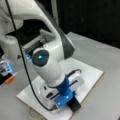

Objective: Erasing curve lines

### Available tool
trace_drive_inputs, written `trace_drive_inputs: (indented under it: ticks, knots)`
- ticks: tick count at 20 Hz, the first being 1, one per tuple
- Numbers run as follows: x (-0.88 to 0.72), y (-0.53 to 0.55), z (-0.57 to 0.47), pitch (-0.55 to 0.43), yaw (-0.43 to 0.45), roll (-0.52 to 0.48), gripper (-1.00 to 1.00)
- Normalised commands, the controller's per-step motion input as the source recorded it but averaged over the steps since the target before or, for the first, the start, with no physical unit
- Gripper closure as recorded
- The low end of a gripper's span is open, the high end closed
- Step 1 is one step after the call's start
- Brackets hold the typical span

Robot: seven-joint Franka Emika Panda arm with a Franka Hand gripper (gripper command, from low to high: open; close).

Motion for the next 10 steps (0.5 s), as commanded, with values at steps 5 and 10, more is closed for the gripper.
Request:
trace_drive_inputs:
  ticks: [5, 10]
  knots:
    - [0.08, -0.14, 0.07, 0.389, 0.069, -0.087, 1.00]
    - [0.07, -0.29, 0.18, 0.399, 0.129, -0.128, 1.00]
